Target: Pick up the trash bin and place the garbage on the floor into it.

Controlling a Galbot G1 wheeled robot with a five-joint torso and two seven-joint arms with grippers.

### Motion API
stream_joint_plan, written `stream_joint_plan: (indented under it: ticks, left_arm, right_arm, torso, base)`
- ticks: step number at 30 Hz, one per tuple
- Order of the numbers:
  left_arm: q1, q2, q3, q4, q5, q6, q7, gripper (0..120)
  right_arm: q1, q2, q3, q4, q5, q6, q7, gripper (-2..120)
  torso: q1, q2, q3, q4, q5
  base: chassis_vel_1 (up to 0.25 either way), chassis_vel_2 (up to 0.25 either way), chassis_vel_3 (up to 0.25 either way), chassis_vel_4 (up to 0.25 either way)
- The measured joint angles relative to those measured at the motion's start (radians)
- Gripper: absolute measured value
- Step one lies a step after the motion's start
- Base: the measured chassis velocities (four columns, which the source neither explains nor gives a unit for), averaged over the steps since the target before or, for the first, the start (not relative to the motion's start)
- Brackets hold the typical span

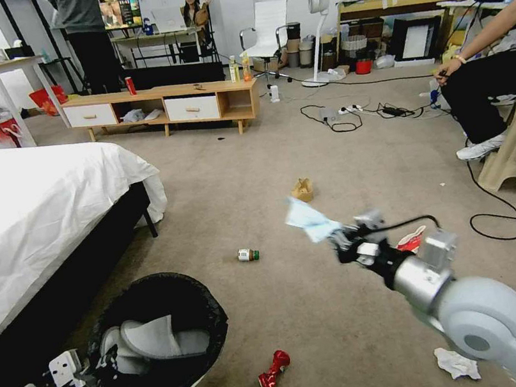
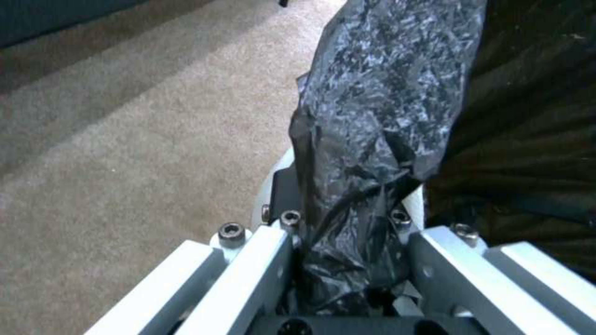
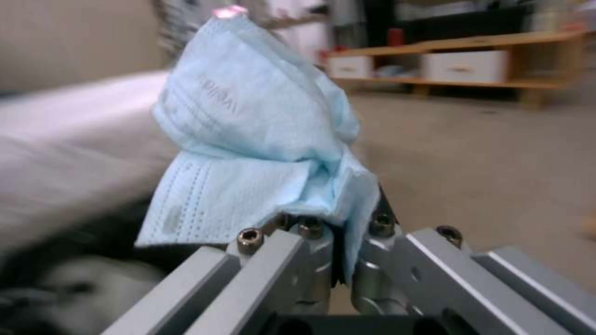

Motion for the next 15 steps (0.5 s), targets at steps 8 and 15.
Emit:
stream_joint_plan:
  ticks: [8,15]
  left_arm:
    - [-0.004,0.027,0.009,-0.008,0.000,0.000,0.002,7]
    - [-0.007,0.029,0.013,-0.009,0.001,-0.001,0.008,7]
  right_arm:
    - [0.276,0.133,-0.268,-0.014,0.155,-0.033,0.050,0]
    - [0.445,0.231,-0.468,-0.077,0.225,-0.051,0.081,0]
  torso:
    - [0.000,0.000,0.000,-0.0004,0.0000]
    - [0.000,0.000,0.000,0.0000,-0.0001]
  base:
    - [0.000,0.000,0.000,0.000]
    - [0.000,0.000,0.000,0.000]
